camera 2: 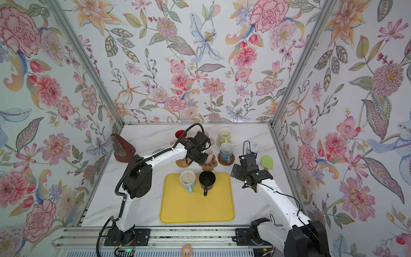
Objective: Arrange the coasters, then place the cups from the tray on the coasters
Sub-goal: 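Lower the pink-handled mug onto the paw-shaped cork coaster and open left gripper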
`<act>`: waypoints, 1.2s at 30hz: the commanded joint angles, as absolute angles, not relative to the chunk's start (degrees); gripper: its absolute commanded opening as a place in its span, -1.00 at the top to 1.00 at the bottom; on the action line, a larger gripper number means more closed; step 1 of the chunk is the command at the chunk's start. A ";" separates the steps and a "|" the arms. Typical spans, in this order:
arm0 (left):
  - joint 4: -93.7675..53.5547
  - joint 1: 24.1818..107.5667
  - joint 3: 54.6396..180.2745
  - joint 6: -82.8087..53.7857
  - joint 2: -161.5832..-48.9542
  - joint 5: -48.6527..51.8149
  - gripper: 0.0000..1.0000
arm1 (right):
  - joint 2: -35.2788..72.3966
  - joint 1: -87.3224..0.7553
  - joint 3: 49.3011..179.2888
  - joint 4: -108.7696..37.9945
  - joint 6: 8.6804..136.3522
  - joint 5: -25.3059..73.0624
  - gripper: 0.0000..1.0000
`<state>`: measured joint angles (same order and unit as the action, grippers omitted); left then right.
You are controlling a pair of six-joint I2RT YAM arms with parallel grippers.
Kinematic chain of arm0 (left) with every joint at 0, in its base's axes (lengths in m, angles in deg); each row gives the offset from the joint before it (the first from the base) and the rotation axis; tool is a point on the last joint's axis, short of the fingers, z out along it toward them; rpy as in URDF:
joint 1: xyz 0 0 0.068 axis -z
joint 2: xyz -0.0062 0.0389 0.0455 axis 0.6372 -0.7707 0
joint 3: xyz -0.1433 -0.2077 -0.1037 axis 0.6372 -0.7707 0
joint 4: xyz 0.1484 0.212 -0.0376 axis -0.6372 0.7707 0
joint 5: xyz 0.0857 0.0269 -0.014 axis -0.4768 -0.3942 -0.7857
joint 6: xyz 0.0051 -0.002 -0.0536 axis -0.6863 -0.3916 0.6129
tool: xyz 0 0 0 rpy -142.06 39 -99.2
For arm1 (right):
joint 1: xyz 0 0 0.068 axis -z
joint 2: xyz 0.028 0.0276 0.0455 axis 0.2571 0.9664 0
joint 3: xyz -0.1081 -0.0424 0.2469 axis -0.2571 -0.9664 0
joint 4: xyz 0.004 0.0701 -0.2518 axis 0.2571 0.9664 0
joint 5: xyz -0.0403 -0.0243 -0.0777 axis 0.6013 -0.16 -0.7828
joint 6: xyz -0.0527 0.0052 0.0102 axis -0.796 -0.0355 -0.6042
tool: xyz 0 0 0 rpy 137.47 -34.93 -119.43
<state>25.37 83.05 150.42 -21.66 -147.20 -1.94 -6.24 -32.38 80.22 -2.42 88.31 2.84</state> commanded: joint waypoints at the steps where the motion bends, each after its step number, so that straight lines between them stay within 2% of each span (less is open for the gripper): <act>1: 24.87 83.39 152.09 -21.55 -147.38 -1.09 0.40 | -6.58 -32.12 81.67 -2.31 87.68 2.42 -0.98; 17: 22.56 83.21 150.39 -20.67 -144.08 -2.77 -0.28 | -7.03 -31.82 82.02 -2.29 87.36 2.48 -0.99; 30: 16.47 81.82 145.38 -17.97 -135.50 -5.34 -0.97 | -7.32 -31.69 82.78 -2.25 86.99 2.48 -0.98; 36: 12.37 80.84 140.40 -16.63 -127.84 -9.37 -0.98 | -7.32 -31.69 83.03 -2.33 87.14 2.61 -0.98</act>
<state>15.12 82.02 143.23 -17.91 -132.75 -5.57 -6.46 -32.05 81.60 -2.62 88.05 2.84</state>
